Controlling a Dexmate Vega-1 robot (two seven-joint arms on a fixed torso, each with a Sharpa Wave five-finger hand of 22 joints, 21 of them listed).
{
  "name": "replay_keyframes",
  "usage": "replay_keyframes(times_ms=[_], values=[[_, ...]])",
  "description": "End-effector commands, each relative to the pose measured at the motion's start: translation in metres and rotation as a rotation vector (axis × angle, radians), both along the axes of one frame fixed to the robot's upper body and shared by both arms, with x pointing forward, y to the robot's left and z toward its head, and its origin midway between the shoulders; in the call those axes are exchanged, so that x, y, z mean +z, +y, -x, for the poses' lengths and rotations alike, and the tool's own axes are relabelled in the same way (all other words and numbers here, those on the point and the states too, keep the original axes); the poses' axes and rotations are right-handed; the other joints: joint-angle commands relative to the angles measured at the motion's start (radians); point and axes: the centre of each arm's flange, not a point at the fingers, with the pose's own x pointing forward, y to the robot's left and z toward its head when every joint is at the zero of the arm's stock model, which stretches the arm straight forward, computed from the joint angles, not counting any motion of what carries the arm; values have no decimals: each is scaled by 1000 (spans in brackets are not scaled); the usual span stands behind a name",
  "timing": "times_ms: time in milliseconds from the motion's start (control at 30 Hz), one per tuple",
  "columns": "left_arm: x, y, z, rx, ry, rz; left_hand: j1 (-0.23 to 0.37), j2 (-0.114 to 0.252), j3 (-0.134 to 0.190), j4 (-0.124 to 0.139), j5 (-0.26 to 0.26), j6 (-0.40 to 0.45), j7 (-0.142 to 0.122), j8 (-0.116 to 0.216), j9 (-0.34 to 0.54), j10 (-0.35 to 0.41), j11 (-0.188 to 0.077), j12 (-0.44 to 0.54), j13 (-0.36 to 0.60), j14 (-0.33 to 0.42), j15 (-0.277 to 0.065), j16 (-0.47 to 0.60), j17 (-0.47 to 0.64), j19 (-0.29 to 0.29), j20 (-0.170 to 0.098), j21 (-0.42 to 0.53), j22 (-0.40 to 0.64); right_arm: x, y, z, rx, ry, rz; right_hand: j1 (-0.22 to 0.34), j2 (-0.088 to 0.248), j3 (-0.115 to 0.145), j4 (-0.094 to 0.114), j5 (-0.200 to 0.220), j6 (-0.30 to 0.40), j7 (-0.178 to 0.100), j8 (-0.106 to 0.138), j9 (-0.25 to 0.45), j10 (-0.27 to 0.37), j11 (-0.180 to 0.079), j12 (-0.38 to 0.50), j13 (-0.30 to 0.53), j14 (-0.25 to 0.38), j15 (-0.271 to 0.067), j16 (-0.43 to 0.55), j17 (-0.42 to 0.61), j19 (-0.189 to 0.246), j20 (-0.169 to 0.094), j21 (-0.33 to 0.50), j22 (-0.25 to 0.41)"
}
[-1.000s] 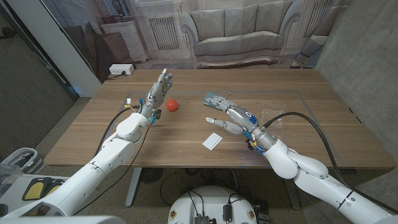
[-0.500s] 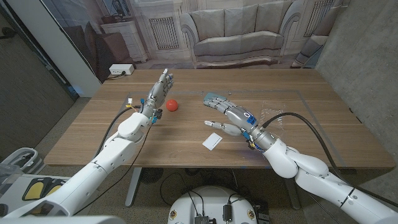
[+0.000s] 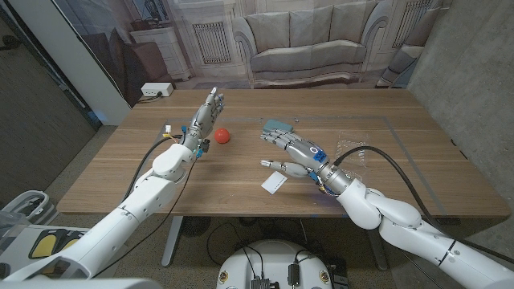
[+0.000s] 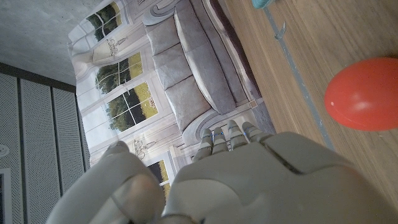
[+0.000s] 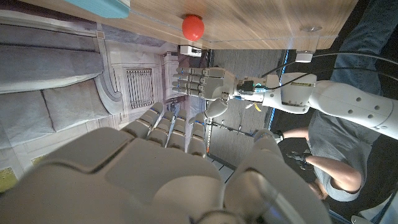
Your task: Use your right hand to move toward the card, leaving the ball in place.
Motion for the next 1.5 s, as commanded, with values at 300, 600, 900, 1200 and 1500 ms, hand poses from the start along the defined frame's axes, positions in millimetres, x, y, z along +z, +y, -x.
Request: replay_keyframes(times_ms=[300,600,900,1200,1500], values=[[7,-8,0,-12,5,7,3,7,-9,1,-3,3,3,-3,5,6,-2,2,5,2,-2,2,3,1,4,4,4,1,10,4,-18,0,102,17,8,6,-11,3,10,1,5,5,5,0,-2,1,-4,-2,2,-2,-7,-7,-6,4],[4,-3,2,-23,30,-4,5,9,-10,0,-4,3,2,-3,5,6,-5,1,5,2,-1,2,3,0,5,4,4,-7,17,14,-51,-7,132,28,15,12,-16,2,12,-1,5,5,5,-1,-2,1,-6,-4,2,-2,-9,-7,-8,4],[-1,5,7,-14,33,-11,7,10,-11,0,-5,4,3,-3,5,7,-1,1,5,1,-1,2,3,-1,5,4,4,-16,21,12,-73,8,120,39,19,17,-22,0,13,-2,4,5,9,-1,-1,1,-4,-4,3,-2,-9,-7,-9,4],[3,8,9,-18,23,-30,8,12,-12,-1,-5,4,3,-4,5,6,-2,1,5,1,-1,2,3,-2,6,4,4,-24,28,6,-85,17,148,46,20,21,-26,-3,13,-3,3,6,8,-1,-2,1,-3,-4,3,-3,-9,-6,-10,4],[5,12,12,-17,21,-44,10,13,-13,-1,-6,4,2,-4,5,7,-3,1,5,0,-1,2,3,-4,6,3,4,-26,32,0,-110,15,173,51,21,23,-28,-6,13,-4,2,6,7,-3,-3,1,-2,-5,4,-3,-10,-6,-11,4]])
